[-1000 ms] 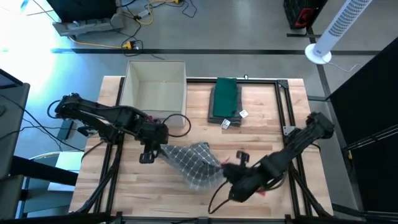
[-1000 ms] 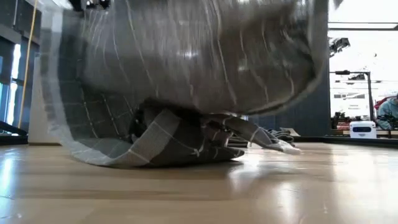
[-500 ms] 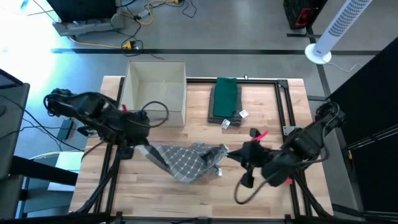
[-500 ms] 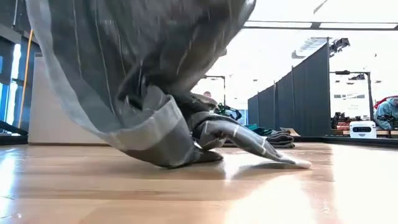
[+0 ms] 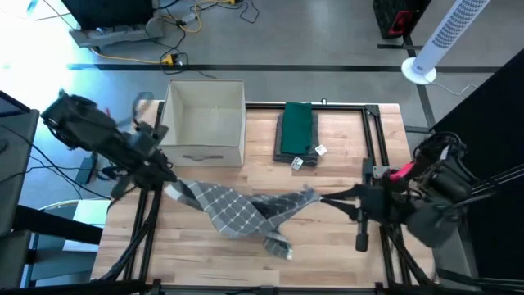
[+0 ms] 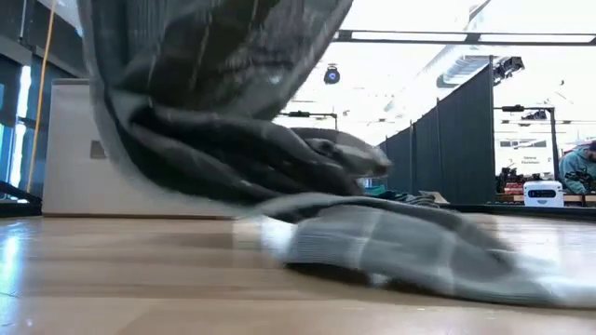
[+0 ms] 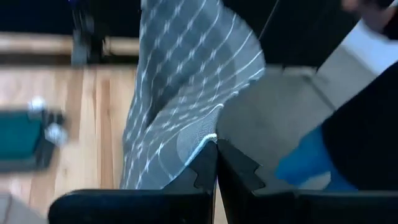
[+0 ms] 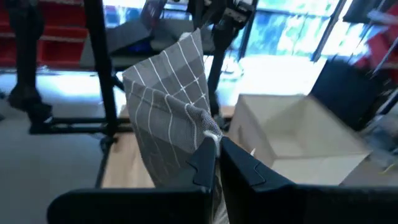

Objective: Fold towel
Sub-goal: Fold the gray patterned towel

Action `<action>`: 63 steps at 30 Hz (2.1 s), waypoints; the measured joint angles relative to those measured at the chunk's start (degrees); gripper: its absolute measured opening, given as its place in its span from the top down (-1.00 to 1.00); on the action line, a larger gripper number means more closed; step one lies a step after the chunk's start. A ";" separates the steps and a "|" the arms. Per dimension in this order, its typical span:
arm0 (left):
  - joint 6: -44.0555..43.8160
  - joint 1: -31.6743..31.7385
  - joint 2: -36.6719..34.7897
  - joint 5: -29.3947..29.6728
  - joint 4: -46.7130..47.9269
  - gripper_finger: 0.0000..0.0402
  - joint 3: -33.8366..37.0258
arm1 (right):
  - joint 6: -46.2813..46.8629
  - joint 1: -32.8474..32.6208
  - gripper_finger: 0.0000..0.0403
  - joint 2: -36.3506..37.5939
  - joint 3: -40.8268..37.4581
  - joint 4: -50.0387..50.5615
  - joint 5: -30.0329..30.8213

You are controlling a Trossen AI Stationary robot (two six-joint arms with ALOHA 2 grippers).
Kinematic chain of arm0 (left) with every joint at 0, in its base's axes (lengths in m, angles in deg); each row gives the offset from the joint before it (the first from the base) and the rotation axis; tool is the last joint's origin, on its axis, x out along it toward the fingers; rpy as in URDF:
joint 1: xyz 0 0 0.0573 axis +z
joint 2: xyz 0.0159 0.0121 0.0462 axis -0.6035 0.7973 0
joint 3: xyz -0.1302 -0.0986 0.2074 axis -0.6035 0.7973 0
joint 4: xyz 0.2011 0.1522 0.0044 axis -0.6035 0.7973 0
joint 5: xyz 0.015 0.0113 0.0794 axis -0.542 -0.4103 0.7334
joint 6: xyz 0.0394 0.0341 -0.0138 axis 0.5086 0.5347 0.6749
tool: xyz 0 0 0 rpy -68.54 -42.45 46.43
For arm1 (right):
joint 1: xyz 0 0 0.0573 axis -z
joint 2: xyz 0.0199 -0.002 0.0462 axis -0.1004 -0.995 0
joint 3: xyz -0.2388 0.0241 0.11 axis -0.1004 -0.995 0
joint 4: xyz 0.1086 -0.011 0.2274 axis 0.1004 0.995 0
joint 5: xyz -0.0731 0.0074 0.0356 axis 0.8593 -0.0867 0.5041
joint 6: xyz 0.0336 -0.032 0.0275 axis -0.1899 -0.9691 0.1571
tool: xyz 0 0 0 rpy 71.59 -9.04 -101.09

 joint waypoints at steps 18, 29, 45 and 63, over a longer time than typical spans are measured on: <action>8.53 -0.31 0.11 5.07 -15.73 1.00 -7.09 | -46.67 -3.31 1.00 0.00 2.71 -32.89 23.53; 16.29 -0.29 0.08 11.86 -30.97 1.00 -7.07 | -68.65 1.21 1.00 0.04 2.71 -53.58 24.24; 14.20 -3.82 2.44 -2.21 -31.43 1.00 -7.07 | -67.66 -7.39 1.00 0.09 2.69 -60.04 5.34; 28.50 -11.17 9.11 -2.42 -56.59 1.00 -7.00 | -75.43 -9.97 1.00 0.09 2.69 -64.06 -18.94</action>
